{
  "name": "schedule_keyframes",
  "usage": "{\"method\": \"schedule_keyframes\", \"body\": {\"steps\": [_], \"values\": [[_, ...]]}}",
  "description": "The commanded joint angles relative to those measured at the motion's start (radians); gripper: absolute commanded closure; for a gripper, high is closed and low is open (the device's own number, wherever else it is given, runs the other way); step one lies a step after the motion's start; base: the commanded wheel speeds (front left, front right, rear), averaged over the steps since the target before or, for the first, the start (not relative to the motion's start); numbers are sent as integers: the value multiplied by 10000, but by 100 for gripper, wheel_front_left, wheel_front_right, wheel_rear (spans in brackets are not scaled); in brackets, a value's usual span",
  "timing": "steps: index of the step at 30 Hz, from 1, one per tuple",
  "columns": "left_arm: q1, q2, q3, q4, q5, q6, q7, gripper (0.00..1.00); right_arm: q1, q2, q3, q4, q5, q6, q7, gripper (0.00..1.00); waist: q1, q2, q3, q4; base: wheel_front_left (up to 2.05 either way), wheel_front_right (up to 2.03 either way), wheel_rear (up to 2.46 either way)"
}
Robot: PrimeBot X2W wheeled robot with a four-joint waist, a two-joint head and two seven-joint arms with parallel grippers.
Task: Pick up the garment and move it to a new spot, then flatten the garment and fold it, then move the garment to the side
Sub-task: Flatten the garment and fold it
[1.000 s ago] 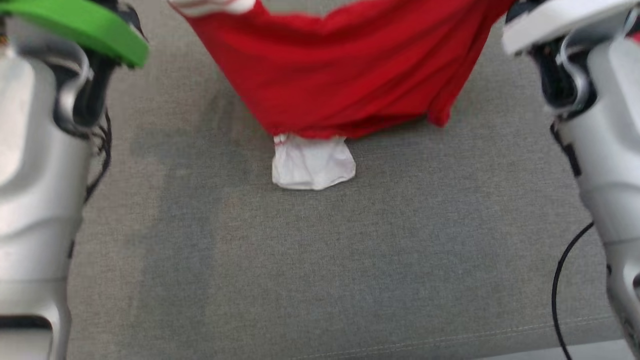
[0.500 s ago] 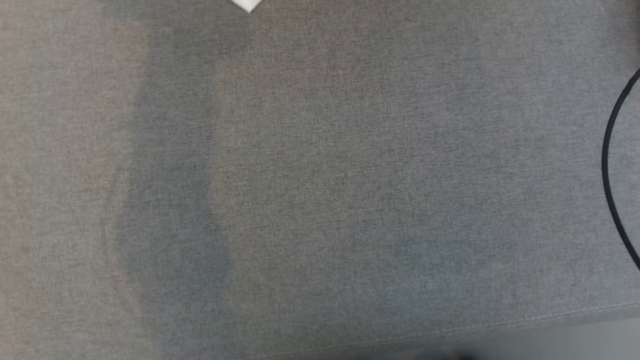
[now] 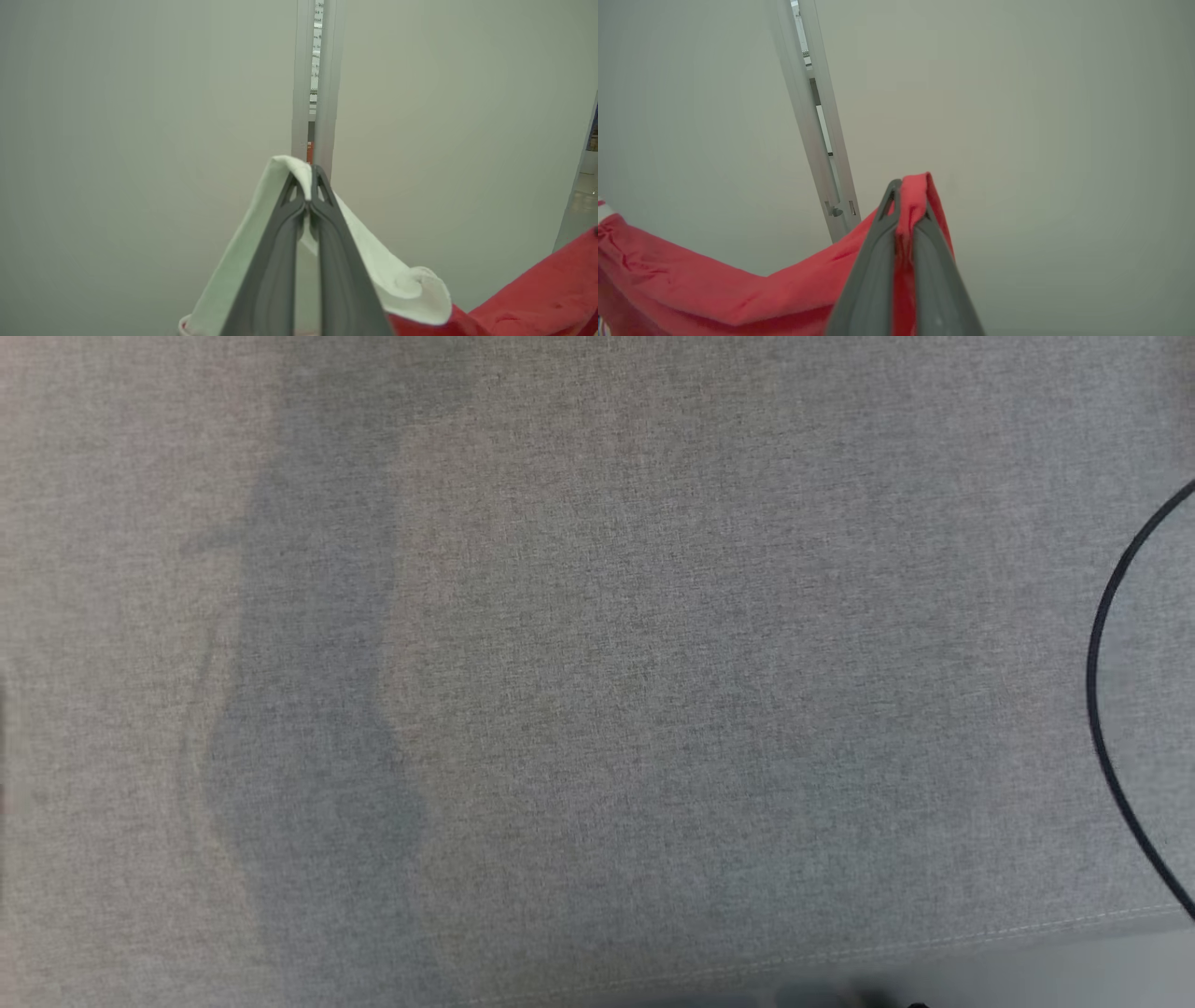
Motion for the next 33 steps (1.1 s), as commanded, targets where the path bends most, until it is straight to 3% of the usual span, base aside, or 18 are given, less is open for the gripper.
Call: {"method": "schedule_keyframes", "body": {"steps": [1,5,9,13,18,27,33], "values": [[596,12,-25,-164,-230,4,-149,100,482,-170,194,-218,150,1,-136,100,-2,0,-196,51,0,0,0],[2553,299,101,-997,-575,21,-438,100,2188,-358,724,-1131,739,3,-343,100,-2,0,-614,14,0,0,0],[5139,329,879,-2966,-229,509,-478,100,4018,-695,996,-2184,1128,1,-418,100,-2,0,-1144,30,0,0,0],[8227,58,1770,-5159,140,1117,-475,100,5937,-889,713,-3388,1038,1,-409,100,-2,0,-1659,85,0,0,0],[11431,-446,2325,-6789,402,1474,-478,100,8506,-912,-68,-4655,717,1,-407,100,-2,0,-2204,206,0,0,0],[15315,-1207,2683,-7685,705,1523,-478,100,12505,-870,-1188,-5802,130,1,-409,100,-2,0,-3117,352,0,0,0],[16714,-1513,2452,-7631,858,1401,-480,100,14434,-620,-2166,-6000,-46,1,-410,100,-2,0,-3671,534,0,0,0]]}}
